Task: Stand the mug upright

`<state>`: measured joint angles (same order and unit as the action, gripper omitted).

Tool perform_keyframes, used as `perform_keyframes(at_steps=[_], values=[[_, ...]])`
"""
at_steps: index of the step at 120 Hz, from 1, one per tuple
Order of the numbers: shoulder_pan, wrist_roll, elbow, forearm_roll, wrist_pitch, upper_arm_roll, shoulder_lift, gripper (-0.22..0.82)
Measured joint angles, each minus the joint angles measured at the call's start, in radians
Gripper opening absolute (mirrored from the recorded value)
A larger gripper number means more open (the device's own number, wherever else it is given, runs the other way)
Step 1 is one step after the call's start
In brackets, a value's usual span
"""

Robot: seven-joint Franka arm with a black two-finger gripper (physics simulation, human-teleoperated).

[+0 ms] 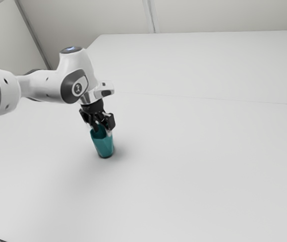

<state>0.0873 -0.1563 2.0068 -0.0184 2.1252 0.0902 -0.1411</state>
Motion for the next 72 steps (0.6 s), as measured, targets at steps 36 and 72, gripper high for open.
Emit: perform_keyframes(at_steps=[36,72], values=[[-0.011,0.044,-0.152,0.035,-0.16,0.023,0.117,0.54],[-0.028,0.029,-0.371,0.041,-0.403,0.009,0.141,0.59]])
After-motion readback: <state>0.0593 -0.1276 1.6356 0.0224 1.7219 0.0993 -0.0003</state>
